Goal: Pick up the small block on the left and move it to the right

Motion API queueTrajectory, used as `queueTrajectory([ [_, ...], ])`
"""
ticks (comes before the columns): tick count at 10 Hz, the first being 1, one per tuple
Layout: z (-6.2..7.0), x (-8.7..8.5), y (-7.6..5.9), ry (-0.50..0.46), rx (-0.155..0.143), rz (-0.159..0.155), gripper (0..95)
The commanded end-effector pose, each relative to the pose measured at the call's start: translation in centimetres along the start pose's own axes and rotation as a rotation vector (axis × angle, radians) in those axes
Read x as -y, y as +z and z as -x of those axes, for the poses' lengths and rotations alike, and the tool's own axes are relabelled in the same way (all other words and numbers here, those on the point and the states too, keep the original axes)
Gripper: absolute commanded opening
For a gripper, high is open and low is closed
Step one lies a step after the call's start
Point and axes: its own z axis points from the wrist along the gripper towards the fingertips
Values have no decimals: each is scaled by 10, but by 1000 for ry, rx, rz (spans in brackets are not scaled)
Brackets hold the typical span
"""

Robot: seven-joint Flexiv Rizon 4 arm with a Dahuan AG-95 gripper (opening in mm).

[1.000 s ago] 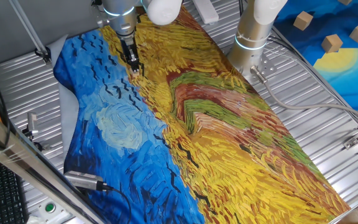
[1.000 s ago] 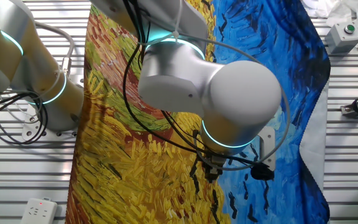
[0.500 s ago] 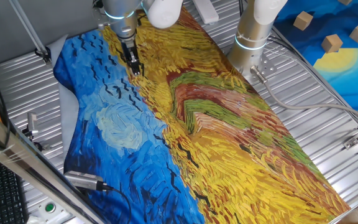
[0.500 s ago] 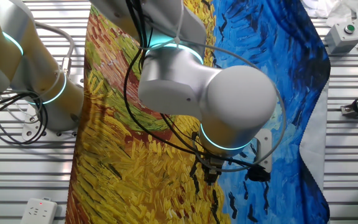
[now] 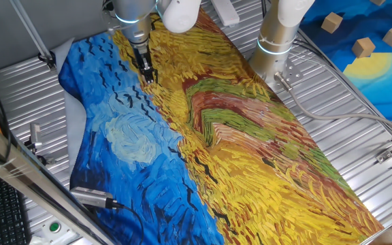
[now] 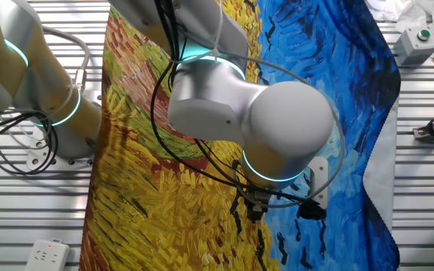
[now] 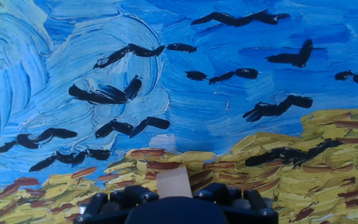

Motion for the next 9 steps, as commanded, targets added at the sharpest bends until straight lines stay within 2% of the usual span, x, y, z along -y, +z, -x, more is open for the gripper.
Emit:
queueTrajectory([
  [1, 0, 0, 2, 1, 1, -2, 190],
  [4, -1, 0, 7, 4, 1, -2, 190],
  [9, -1, 0, 7, 2, 1, -1, 190],
])
